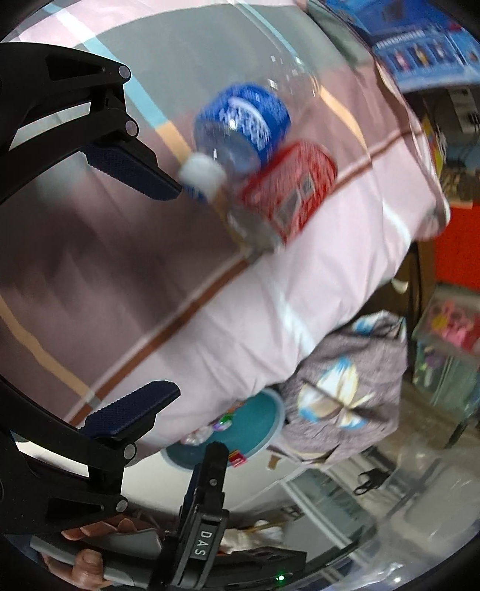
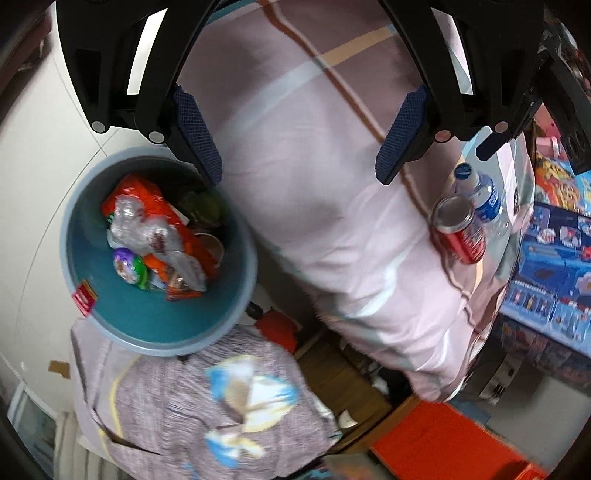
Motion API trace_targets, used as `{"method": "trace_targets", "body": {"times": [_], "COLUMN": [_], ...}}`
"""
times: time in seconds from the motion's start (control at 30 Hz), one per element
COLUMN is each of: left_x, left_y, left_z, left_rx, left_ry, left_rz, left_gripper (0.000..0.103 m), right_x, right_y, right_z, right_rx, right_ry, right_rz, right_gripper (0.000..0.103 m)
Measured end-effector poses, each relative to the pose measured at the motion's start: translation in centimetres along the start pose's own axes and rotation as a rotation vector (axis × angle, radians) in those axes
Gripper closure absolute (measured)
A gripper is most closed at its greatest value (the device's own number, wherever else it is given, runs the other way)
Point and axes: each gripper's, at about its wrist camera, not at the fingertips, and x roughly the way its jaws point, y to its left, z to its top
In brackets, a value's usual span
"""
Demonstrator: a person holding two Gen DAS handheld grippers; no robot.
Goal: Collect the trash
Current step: 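Move both tools back over the bed toward the bottle and can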
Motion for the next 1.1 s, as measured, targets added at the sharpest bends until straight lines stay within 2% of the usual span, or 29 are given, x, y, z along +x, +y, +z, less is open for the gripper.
{"method": "trace_targets", "body": {"times": [0.2,0.37,0.5,0.67,0.9,0.97,1.1], "left_x": [-2.3,-3.6,-3.3,-1.5,1.3,1.6,1.3], "left_y": [4.2,8.9,11.5,12.8,13.0,13.3,14.2], "left_z": [0.4,1.1,2.0,3.7,4.5,4.2,3.3], "left_rx": [-0.064,-0.171,-0.249,-0.309,-0.301,-0.291,-0.265], "left_ry": [-0.055,-0.085,-0.09,-0.086,-0.051,-0.056,-0.045], "left_rz": [0.045,0.064,0.073,0.074,0.104,0.089,0.107], "left_gripper": [0.005,0.004,0.004,0.004,0.004,0.004,0.004], "right_x": [0.6,1.7,2.6,3.1,3.8,4.2,5.0], "right_y": [2.8,5.1,6.4,6.9,7.7,8.3,10.6], "right_z": [0.1,0.3,0.4,1.1,2.2,2.4,2.7], "right_rx": [-0.037,-0.063,-0.084,-0.088,-0.089,-0.098,-0.137], "right_ry": [0.01,0.029,0.044,0.047,0.054,0.061,0.079], "right_rz": [0.003,0.006,0.001,-0.014,-0.027,-0.028,-0.017], "right_gripper": [0.022,0.022,0.022,0.022,0.022,0.022,0.022]}}
